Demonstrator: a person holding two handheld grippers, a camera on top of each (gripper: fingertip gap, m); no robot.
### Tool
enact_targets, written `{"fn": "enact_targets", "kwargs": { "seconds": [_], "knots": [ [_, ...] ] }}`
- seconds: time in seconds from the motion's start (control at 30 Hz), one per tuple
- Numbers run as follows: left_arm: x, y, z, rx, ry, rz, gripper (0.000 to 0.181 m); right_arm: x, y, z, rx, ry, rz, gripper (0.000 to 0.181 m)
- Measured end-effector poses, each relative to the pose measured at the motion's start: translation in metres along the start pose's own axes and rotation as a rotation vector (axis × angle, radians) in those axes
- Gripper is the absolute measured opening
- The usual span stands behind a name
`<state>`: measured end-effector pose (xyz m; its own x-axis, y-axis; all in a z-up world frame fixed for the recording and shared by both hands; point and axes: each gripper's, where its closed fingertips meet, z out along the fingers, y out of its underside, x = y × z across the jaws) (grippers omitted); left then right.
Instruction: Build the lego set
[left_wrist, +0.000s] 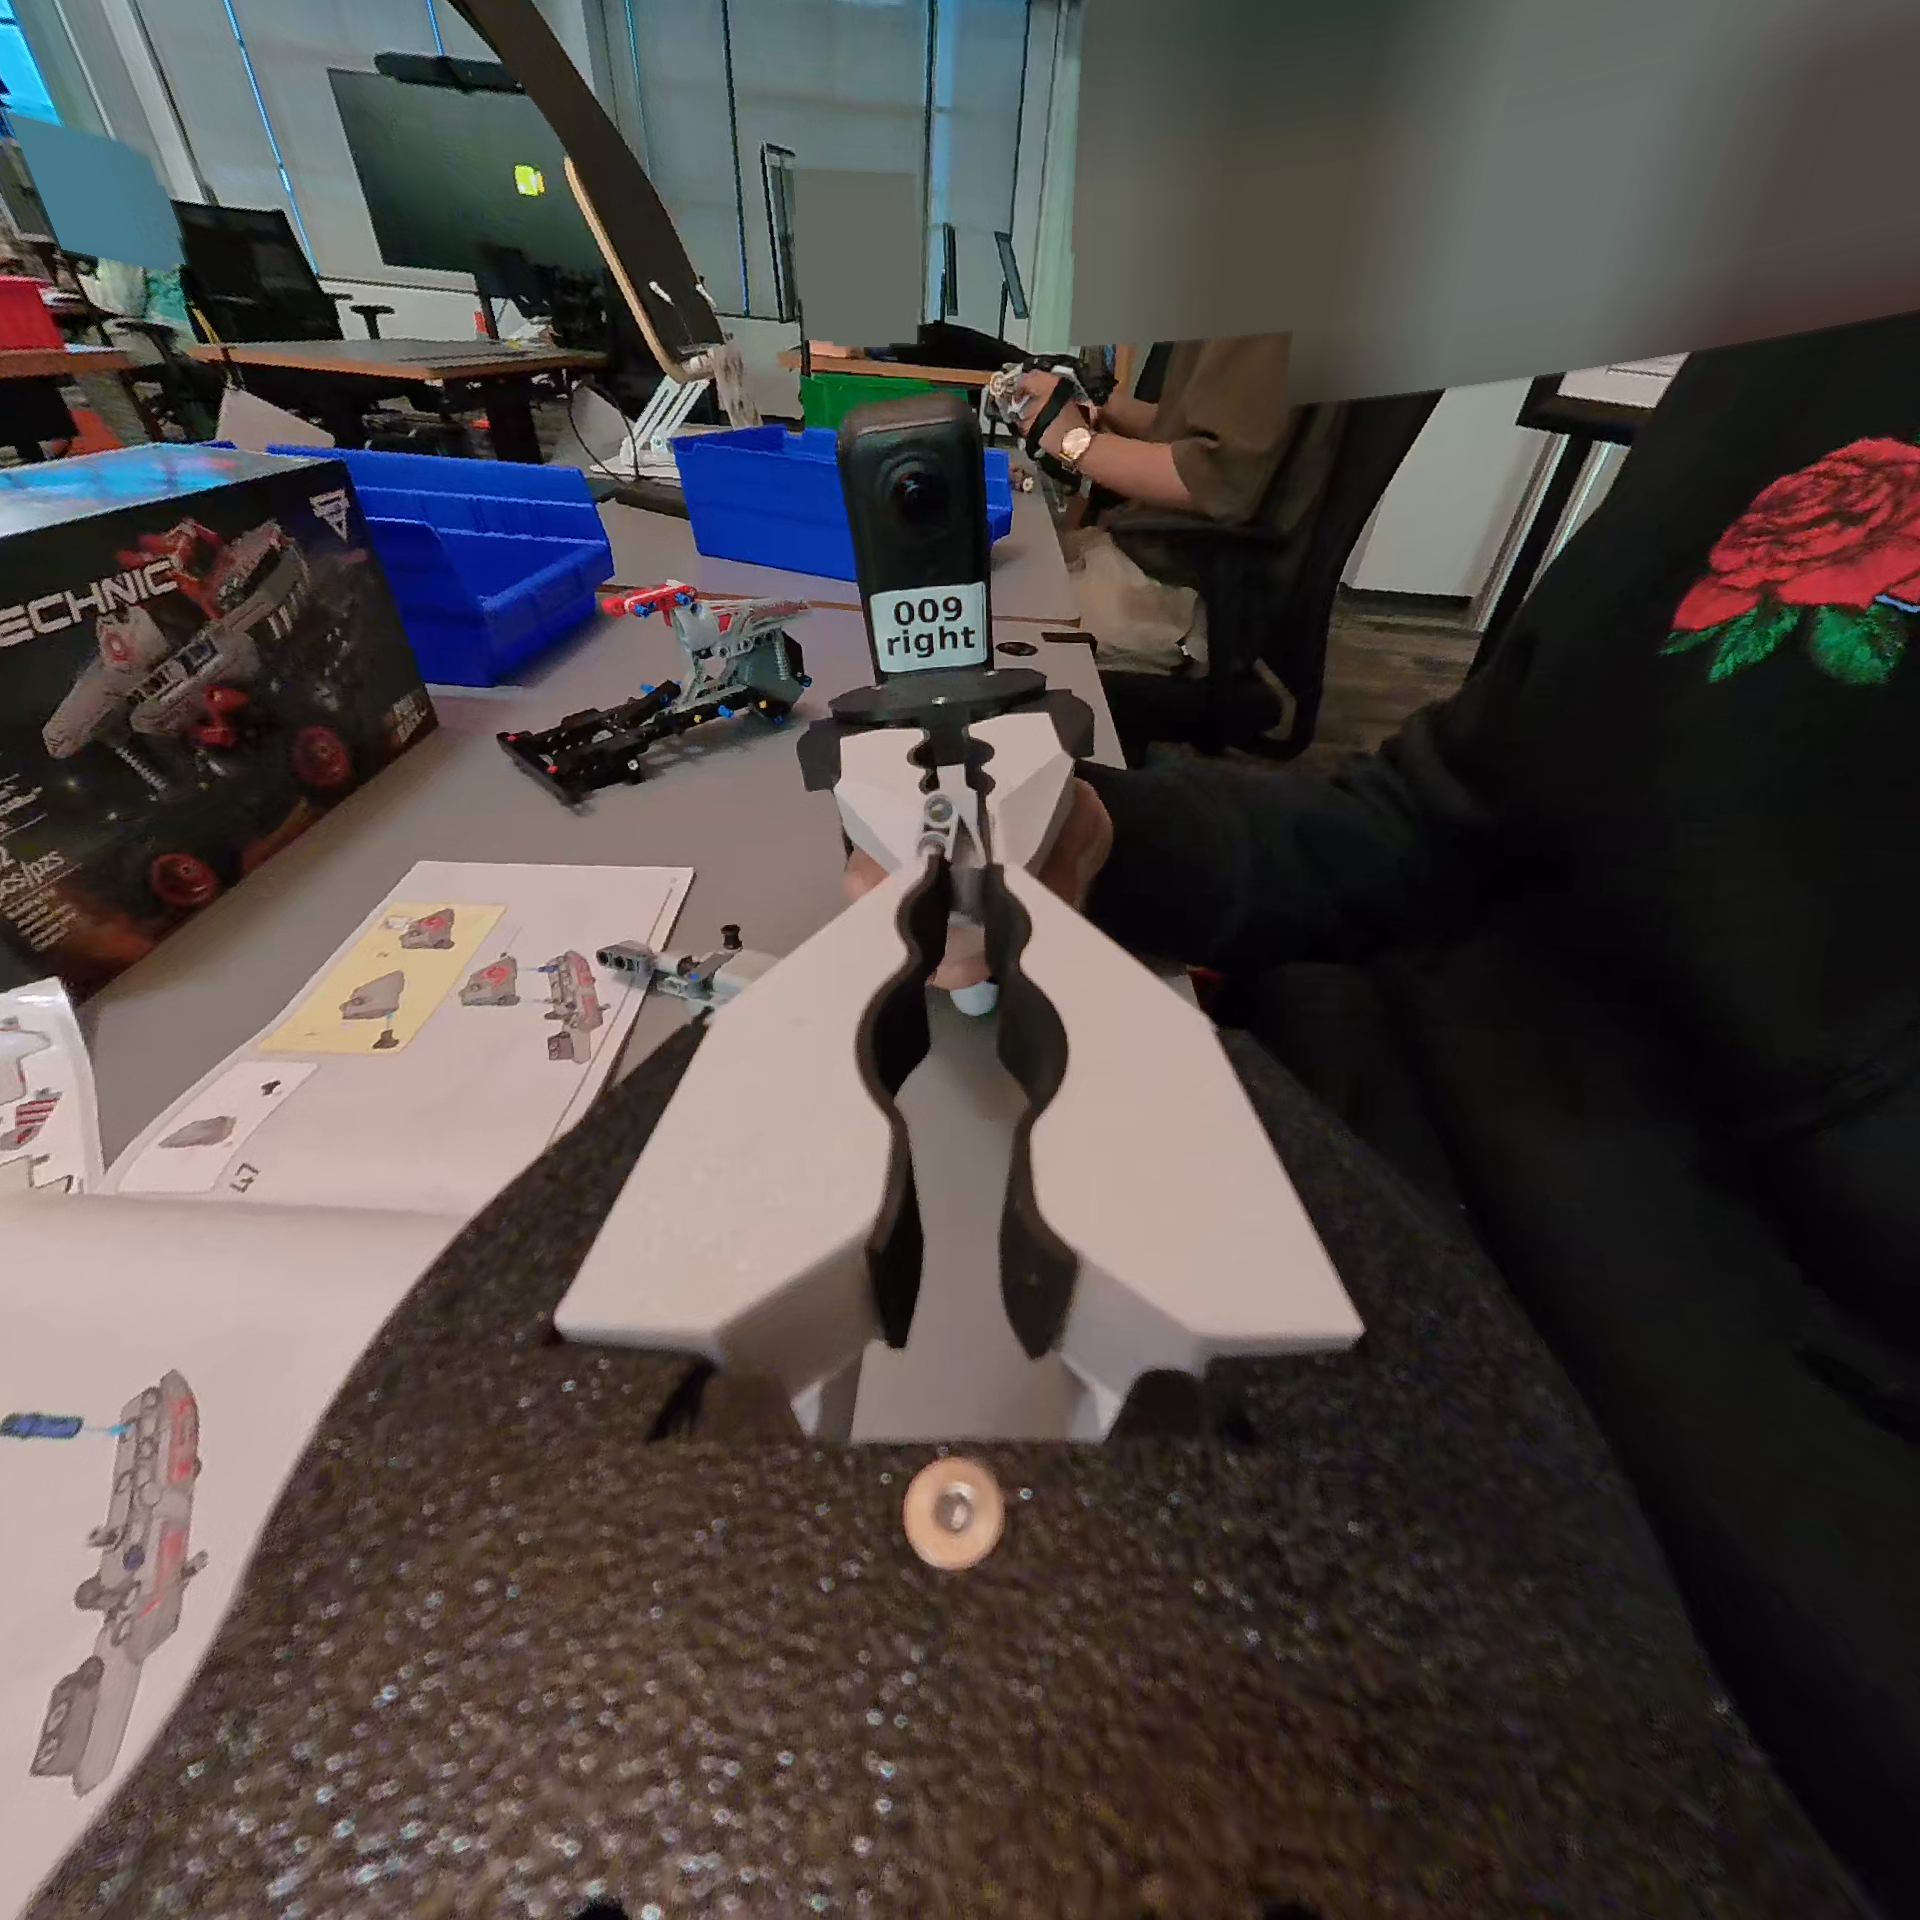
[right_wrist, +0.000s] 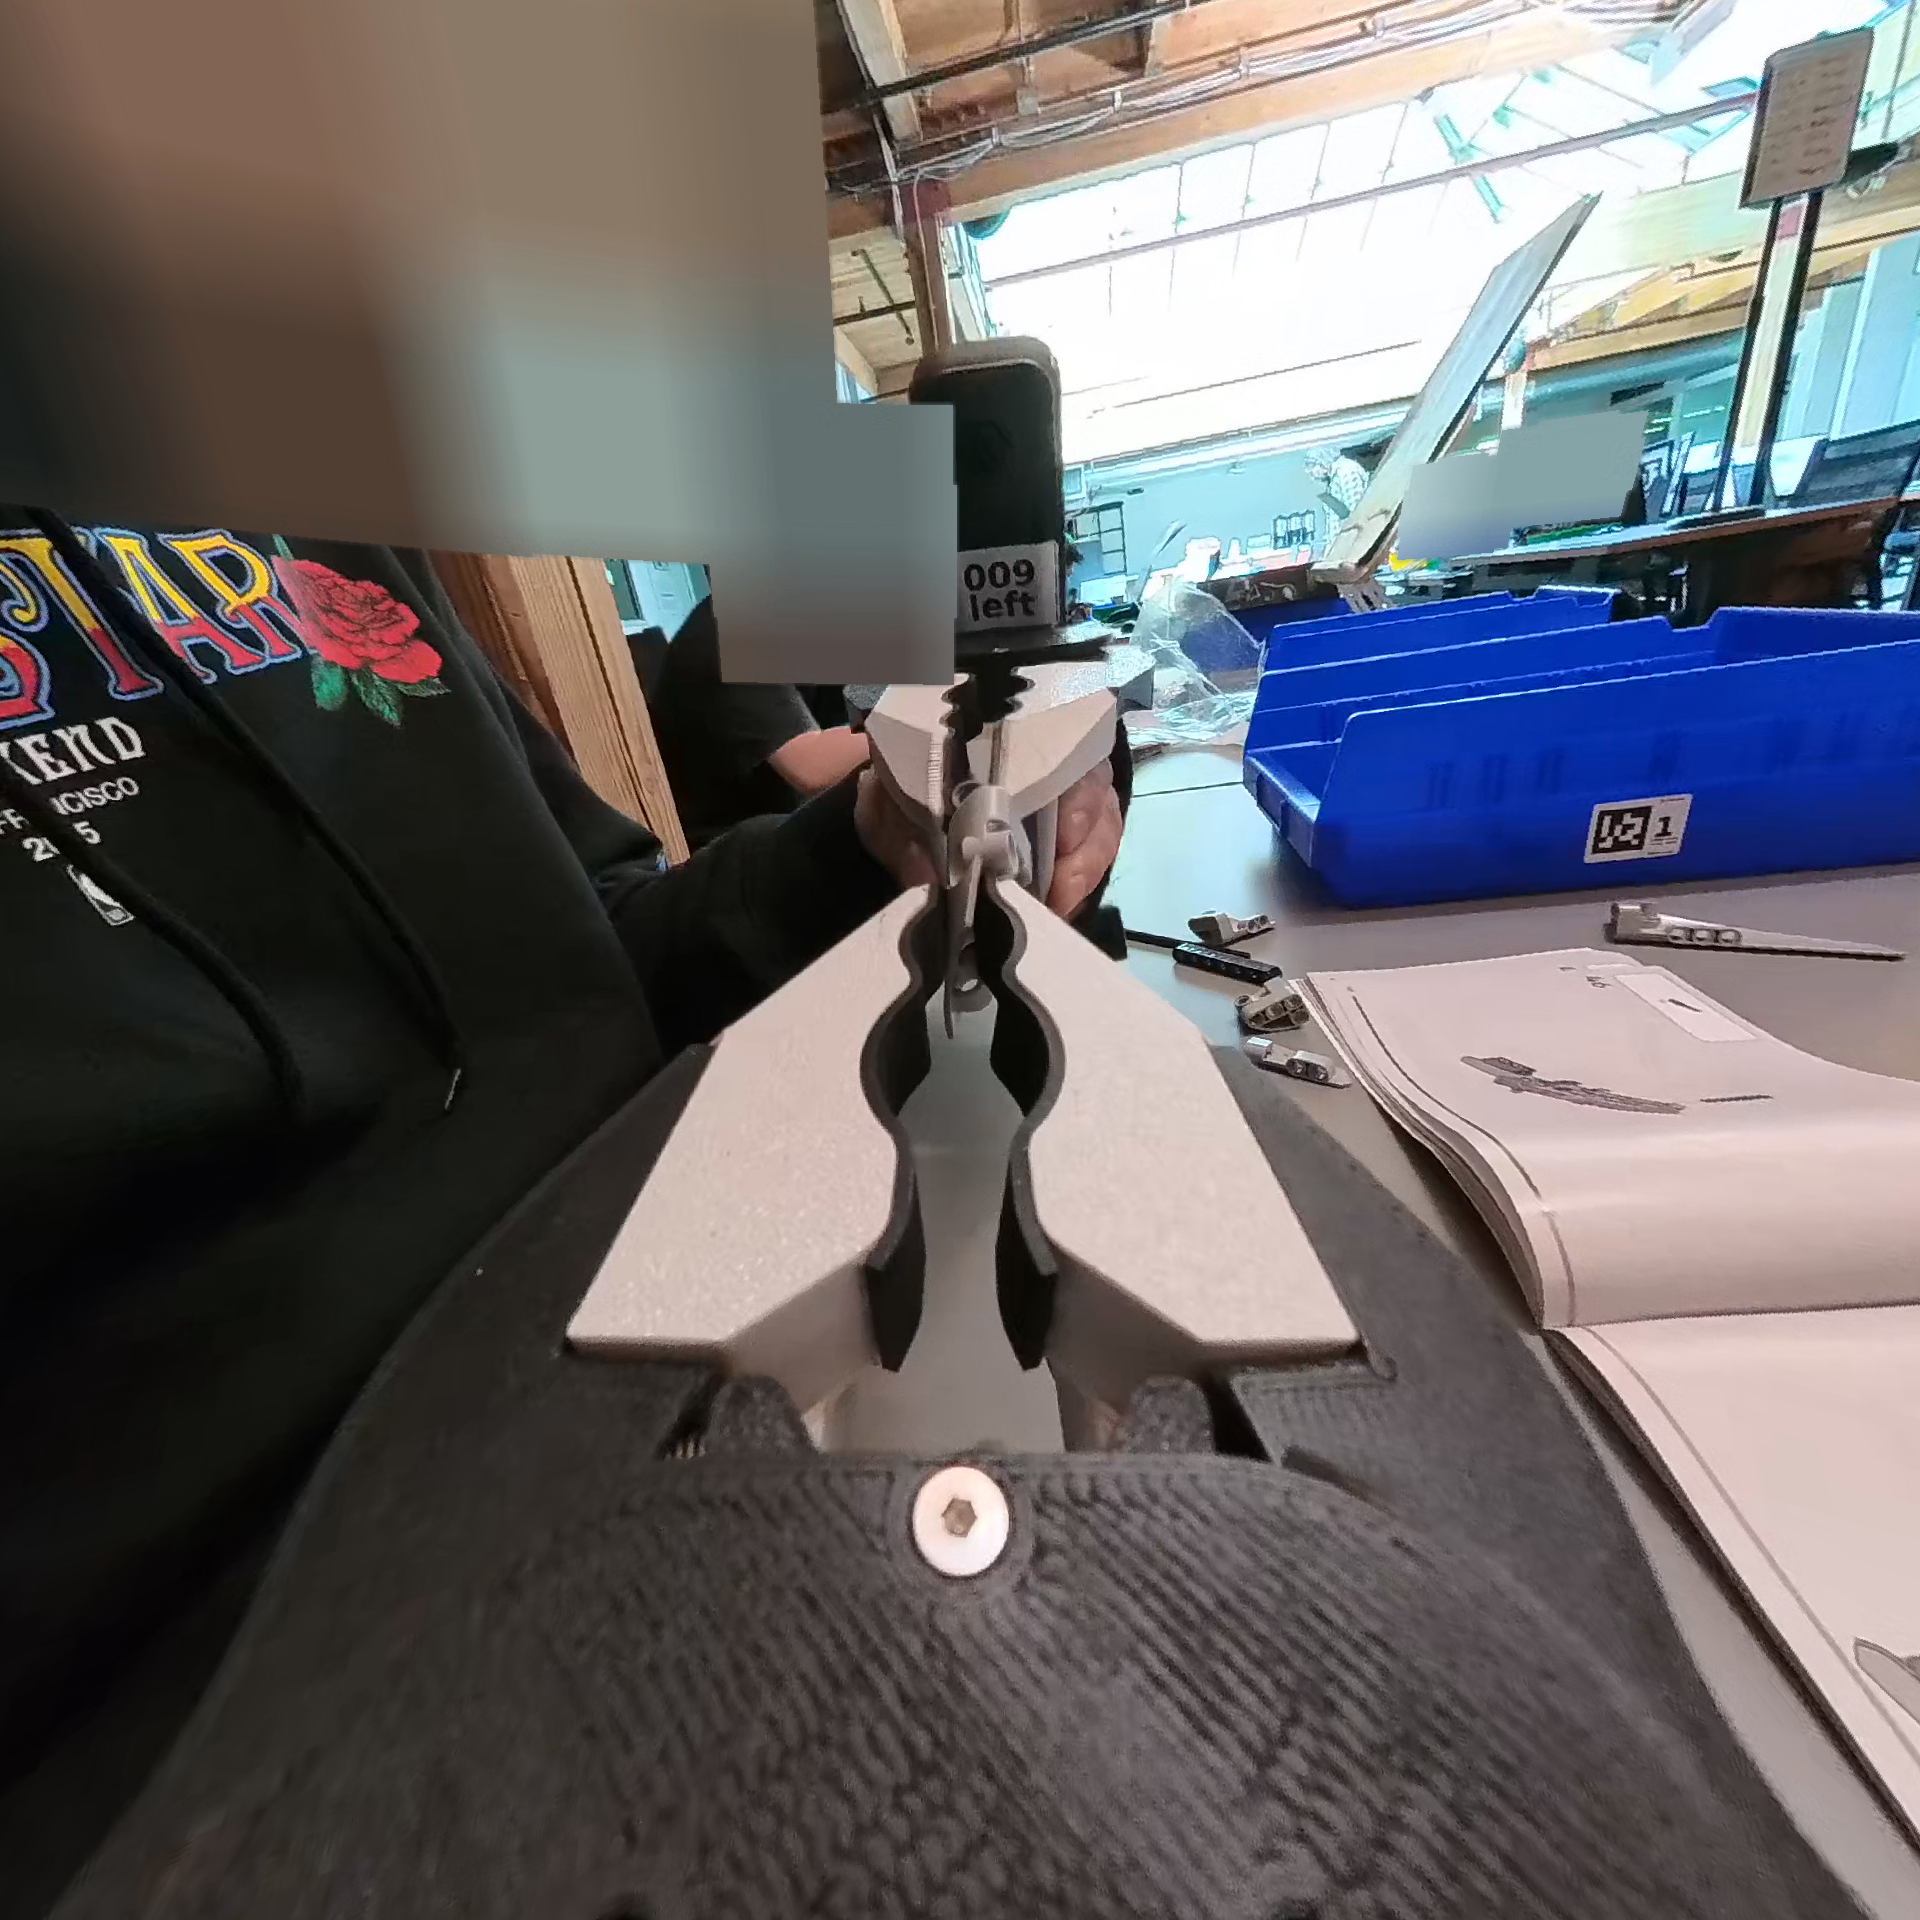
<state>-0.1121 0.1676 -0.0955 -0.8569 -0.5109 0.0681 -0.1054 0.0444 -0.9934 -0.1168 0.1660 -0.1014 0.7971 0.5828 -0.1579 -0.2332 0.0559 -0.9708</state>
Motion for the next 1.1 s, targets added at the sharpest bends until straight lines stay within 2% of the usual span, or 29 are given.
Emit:
{"fn": "enact_targets", "kwargs": {
  "seconds": [0.2,0.43,0.57,0.63,0.83,1.1],
  "knots": [
    [-0.004,0.001,0.0,0.009,-0.014,-0.006,0.006,0.005,0.002,0.0,-0.021,0.044,-0.043,0.005],
    [-0.006,-0.009,-0.001,0.091,-0.016,-0.034,0.005,0.005,-0.01,0.0,0.085,0.019,0.052,0.005],
    [-0.005,-0.014,-0.001,0.108,-0.03,-0.018,0.005,0.003,-0.015,0.001,0.116,0.017,0.044,0.005],
    [-0.008,-0.014,-0.001,0.101,-0.062,0.002,0.005,0.006,-0.015,0.0,0.124,0.033,0.044,0.005],
    [-0.007,-0.008,0.001,0.084,-0.04,-0.01,0.005,0.005,-0.016,0.0,0.125,0.04,0.03,0.005],
    [-0.009,-0.008,0.001,0.143,-0.056,0.083,0.004,0.006,-0.015,0.0,0.127,0.036,0.042,0.005]
  ]
}}
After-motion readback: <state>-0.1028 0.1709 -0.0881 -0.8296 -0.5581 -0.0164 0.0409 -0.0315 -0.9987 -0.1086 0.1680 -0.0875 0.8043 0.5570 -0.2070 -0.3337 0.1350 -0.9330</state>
